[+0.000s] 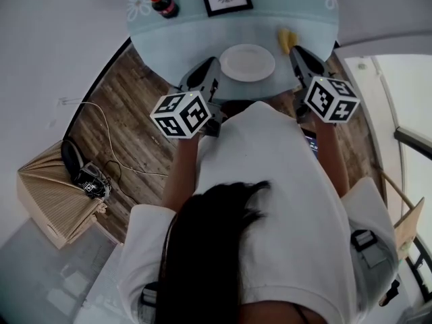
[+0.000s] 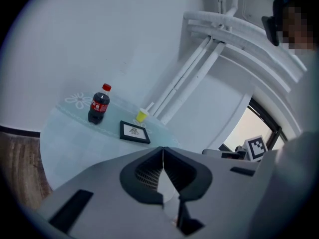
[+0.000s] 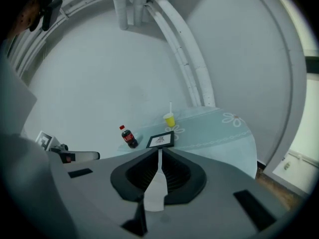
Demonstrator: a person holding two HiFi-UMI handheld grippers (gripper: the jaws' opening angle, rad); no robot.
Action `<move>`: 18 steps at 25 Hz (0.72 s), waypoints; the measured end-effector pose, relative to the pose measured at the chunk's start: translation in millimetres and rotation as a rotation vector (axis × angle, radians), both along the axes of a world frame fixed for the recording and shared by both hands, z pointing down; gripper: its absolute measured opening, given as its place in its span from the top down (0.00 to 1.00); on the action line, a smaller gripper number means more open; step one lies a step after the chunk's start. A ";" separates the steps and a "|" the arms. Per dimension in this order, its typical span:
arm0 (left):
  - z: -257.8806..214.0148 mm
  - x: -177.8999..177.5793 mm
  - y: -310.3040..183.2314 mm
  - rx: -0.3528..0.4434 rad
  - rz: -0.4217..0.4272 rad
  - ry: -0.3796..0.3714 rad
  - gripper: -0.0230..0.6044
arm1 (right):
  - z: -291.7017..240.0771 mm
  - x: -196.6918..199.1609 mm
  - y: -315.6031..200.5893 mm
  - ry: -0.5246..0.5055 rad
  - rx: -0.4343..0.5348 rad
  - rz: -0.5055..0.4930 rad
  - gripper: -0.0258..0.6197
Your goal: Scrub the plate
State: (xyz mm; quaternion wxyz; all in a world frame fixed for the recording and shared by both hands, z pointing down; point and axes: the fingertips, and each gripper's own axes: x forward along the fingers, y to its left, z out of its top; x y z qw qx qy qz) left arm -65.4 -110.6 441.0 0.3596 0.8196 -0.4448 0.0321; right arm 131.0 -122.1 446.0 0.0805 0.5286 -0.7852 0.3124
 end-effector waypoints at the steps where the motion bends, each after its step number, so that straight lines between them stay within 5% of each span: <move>1: 0.1 -0.1 1.2 0.004 0.004 -0.013 0.94 | 1.0 -0.4 1.9 0.004 0.001 0.006 0.89; 18: 5.6 5.4 24.2 0.007 0.053 -0.067 0.94 | 4.8 5.8 35.9 0.134 -0.002 0.003 0.91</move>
